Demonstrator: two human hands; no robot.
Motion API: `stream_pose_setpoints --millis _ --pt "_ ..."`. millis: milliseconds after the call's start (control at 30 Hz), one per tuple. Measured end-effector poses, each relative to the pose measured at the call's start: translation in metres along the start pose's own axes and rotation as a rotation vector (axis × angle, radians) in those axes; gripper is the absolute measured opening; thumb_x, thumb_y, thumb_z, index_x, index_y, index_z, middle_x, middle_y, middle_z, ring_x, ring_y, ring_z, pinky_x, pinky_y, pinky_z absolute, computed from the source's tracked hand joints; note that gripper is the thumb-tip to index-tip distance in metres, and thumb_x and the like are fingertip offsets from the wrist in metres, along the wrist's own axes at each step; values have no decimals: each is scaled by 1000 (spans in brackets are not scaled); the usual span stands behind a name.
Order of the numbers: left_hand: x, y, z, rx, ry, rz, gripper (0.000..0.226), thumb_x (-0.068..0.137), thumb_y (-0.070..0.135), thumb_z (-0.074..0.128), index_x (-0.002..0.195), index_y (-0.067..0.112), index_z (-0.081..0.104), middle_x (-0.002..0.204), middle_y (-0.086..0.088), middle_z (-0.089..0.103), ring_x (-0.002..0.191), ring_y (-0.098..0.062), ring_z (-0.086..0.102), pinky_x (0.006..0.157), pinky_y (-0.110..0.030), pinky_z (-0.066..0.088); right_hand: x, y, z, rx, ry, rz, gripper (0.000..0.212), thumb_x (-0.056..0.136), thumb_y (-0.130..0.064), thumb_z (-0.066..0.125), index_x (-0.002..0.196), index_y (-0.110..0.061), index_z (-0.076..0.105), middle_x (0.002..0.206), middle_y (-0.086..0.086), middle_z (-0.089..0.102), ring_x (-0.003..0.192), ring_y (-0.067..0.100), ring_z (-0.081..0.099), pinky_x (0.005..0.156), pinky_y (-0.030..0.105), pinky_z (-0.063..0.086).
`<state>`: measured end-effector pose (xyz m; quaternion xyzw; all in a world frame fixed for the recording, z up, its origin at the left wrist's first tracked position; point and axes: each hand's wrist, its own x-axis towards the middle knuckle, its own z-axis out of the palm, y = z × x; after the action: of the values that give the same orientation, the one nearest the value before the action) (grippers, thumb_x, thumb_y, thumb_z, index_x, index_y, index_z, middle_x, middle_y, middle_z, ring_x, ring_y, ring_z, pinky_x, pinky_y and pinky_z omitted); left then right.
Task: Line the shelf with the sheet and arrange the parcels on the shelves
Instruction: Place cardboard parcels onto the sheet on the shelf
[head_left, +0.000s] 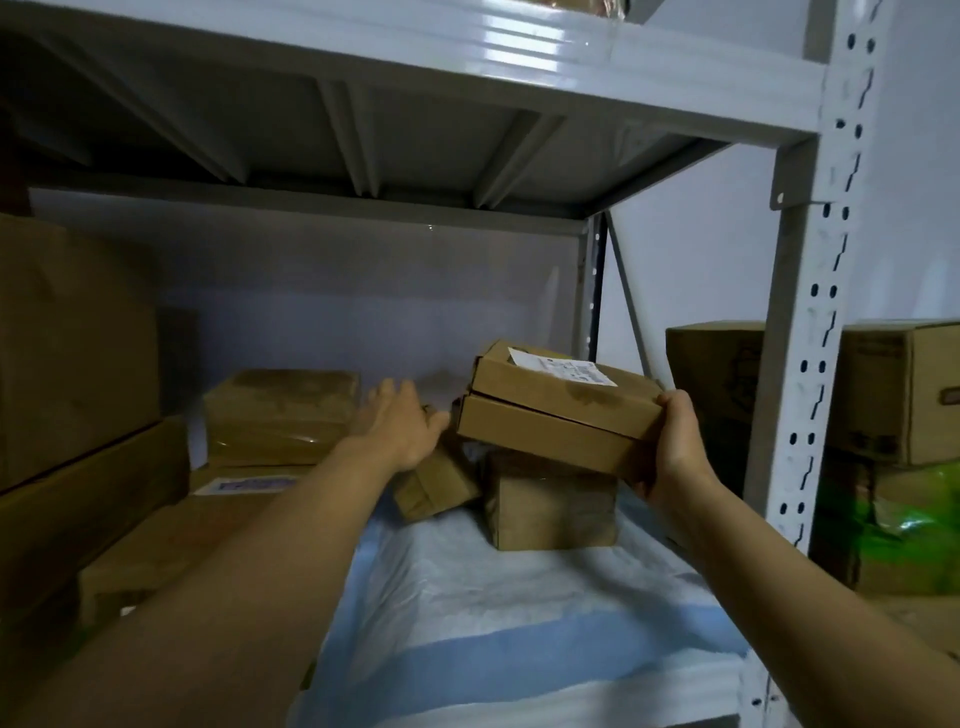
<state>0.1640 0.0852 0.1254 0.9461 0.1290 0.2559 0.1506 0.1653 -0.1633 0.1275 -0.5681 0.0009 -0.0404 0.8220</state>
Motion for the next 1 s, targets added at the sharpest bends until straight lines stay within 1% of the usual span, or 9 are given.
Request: stream_pose_setpoints --millis 200,333,433,533,700,767,833,900,1000 --pt "-5 16 25 76 84 -306 89 75 77 45 141 20 27 138 -17 28 121 -39 40 88 -43 45 15 2 1 8 2 -14 39 94 -57 33 111 -25 48 90 7 59 82 18 57 60 29 45" --pt "-7 17 48 -98 89 -421 104 73 68 61 148 19 6 142 -20 21 117 -42 48 81 -41 46 20 2 4 29 -23 23 39 93 -57 33 105 -23 49 91 8 58 82 18 56 60 28 44" --pt "-9 20 50 -345 135 -571 111 70 53 75 147 12 6 140 -23 25 116 -42 47 72 -40 40 24 2 2 55 -21 55 37 92 -57 33 90 -23 48 89 8 57 82 19 56 61 29 44" --pt "-8 21 48 -470 237 -565 100 67 46 79 139 8 21 137 -24 34 119 -42 42 77 -43 41 28 3 0 105 -43 82 37 90 -57 36 91 -23 50 92 11 61 94 25 61 70 32 48" --pt "3 19 23 -865 413 -454 90 66 44 74 136 10 29 135 -18 43 119 -39 47 93 -49 43 27 -5 1 202 -65 138 43 88 -59 37 95 -20 54 90 12 64 88 26 63 61 28 44" --pt "8 27 13 -1145 346 -474 88 62 45 75 133 15 32 128 -14 49 111 -37 54 92 -51 48 28 -13 3 230 -53 140 42 89 -57 38 93 -19 55 84 10 63 79 23 62 60 27 43" --pt "10 41 9 -1381 203 -525 90 61 43 79 134 25 28 126 -13 50 105 -37 58 78 -53 55 28 -22 4 228 -38 122 38 89 -54 40 94 -19 55 82 9 62 74 23 60 58 26 43" --pt "12 58 11 -1471 46 -544 99 63 39 83 138 33 18 129 -12 48 107 -39 57 70 -57 56 31 -27 2 231 -44 106 38 89 -53 41 100 -19 55 85 10 62 74 23 62 58 27 45" --pt "13 82 25 -1540 -115 -614 117 55 37 89 142 38 11 141 -12 43 117 -43 53 82 -70 45 32 -29 -3 218 -83 97 39 91 -53 40 102 -18 55 86 11 63 75 23 62 58 26 46"
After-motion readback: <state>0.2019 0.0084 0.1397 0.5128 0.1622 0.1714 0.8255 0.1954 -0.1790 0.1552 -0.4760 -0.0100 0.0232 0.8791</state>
